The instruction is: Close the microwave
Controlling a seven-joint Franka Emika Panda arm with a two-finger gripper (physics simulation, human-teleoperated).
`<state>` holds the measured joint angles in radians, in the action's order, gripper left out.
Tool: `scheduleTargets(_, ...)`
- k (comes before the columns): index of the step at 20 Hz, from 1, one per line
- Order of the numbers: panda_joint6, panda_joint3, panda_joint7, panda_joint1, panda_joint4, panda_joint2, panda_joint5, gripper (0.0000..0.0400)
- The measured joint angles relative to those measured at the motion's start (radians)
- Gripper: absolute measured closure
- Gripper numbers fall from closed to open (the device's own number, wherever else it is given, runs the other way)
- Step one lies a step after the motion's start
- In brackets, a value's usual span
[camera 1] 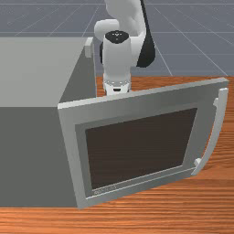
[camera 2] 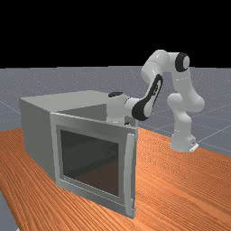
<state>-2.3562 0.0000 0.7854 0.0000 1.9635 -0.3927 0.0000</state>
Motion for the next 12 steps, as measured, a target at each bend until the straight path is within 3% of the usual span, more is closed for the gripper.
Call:
scheduleTargets(1,0.000,0.000,0.000,0.000,0.000,0.000,0.000,0.0157)
scheduleTargets(2,0.000,0.000,0.000,0.000,0.000,0.000,0.000,0.0252)
scheduleTargets(3,0.000,0.000,0.000,0.000,0.000,0.000,0.000,0.0310)
scheduleTargets(5,0.000,0.000,0.000,0.000,0.000,0.000,0.000,0.0367)
scheduleTargets(6,0.007,0.000,0.000,0.000,-0.005,-0.004,0.000,0.0223)
scheduleTargets(7,0.008,0.000,0.000,0.000,-0.008,-0.007,0.000,0.0135)
scheduleTargets(8,0.003,0.000,0.000,0.000,-0.006,-0.009,0.000,0.0082)
scheduleTargets(10,0.001,0.000,0.000,0.000,0.003,-0.004,0.000,0.0030)
scheduleTargets(12,-0.006,0.003,0.008,-0.004,0.014,0.003,0.009,0.0011)
